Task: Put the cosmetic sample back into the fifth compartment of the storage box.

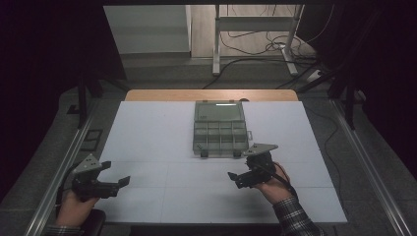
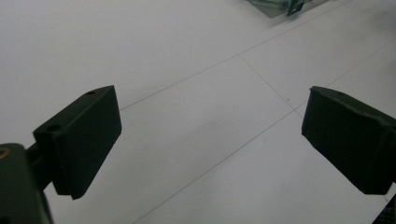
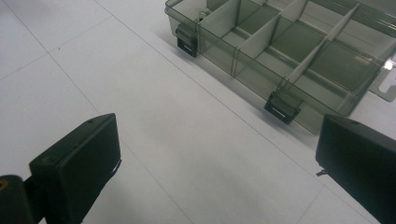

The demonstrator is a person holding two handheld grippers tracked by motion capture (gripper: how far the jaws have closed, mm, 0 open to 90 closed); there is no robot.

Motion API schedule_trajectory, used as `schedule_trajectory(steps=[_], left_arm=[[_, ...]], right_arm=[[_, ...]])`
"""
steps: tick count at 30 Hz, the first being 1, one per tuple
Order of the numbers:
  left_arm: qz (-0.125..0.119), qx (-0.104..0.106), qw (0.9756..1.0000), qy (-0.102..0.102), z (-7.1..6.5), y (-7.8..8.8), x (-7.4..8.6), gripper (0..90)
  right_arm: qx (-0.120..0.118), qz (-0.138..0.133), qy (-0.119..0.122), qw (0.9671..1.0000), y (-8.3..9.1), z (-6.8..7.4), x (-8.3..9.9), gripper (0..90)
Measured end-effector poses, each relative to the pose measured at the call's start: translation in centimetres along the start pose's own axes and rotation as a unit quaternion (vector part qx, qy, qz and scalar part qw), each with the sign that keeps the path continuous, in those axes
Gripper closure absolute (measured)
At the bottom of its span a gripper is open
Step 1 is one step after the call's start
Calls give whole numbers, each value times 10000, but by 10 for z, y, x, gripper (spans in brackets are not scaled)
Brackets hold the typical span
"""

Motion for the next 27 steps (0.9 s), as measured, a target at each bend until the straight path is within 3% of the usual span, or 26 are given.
schedule_trajectory(steps=[27], left_arm=[[3,7,10000,5,0,0,0,56]], right_arm=[[101,-88,-93,9999,14,-4,18,3]])
Point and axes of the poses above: each handheld gripper's, and its own axes: y roughly backward along the jaws, x roughly out of its underside, z roughly to its left, the point moved 3 cm from there along -y, roughly forward along the jaws, and after that the axes turned 3 degrees about y, right-handed, at the moved point
